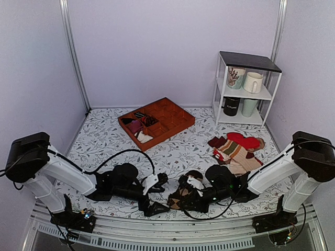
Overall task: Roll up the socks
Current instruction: Roll a pair of socks at the center of the board.
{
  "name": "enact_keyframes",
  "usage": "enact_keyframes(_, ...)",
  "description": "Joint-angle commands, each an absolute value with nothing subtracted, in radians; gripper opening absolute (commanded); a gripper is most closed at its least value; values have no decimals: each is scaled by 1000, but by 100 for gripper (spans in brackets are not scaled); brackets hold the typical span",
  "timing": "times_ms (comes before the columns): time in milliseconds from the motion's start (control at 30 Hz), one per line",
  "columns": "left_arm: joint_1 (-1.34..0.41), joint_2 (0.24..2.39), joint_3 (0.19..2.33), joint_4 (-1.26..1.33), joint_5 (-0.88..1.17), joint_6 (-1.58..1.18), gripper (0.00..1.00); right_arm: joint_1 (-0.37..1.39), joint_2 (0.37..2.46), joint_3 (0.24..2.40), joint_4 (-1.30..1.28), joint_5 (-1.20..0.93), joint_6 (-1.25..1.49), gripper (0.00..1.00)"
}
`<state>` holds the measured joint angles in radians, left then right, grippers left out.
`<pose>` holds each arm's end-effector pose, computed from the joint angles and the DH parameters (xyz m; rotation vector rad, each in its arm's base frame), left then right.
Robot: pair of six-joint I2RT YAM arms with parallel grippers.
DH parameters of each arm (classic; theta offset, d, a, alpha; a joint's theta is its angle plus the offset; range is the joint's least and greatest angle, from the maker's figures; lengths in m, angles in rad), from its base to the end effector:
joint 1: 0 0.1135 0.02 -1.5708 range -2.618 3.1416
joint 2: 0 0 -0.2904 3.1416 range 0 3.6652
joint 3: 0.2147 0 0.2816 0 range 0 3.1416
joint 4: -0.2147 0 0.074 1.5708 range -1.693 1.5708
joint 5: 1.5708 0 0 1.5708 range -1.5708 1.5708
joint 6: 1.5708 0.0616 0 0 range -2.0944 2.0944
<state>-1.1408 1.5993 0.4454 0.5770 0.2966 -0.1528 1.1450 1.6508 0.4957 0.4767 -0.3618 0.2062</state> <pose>0.1112 -0.2856 0.1040 1.2601 1.9451 -1.0304 0.1089 0.2928 0.0929 -1.2950 2.0809 1.0789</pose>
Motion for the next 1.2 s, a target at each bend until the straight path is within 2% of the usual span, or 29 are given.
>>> enact_keyframes(0,-1172,1562,437,687,183,72,100,1120,1749,451,404,-488,346,12)
enact_keyframes(133,-1174,1625,462,756,255,173,98,1105,1798,430,443,-527,410,12)
enact_keyframes(233,-1175,1711,496,775,321,171,90,1091,1811,417,454,-536,442,11)
enact_keyframes(333,-1175,1773,494,821,349,159,86,1085,1813,415,454,-542,448,12)
enact_keyframes(433,-1175,1800,485,856,373,154,82,1077,1821,416,452,-554,444,12)
enact_keyframes(600,-1174,1812,493,852,396,149,70,1063,1834,414,448,-566,439,11)
enact_keyframes(700,-1173,1816,499,847,415,146,46,1059,1840,416,448,-568,437,12)
enact_keyframes(733,-1173,1824,506,839,417,144,42,1058,1843,417,448,-570,437,11)
enact_keyframes(800,-1172,1842,516,829,416,140,41,1056,1846,417,445,-572,436,12)
enact_keyframes(933,-1172,1868,514,837,412,129,50,1054,1846,416,439,-575,435,11)
enact_keyframes(1167,-1172,1867,495,845,412,111,46,1046,1852,425,428,-579,428,11)
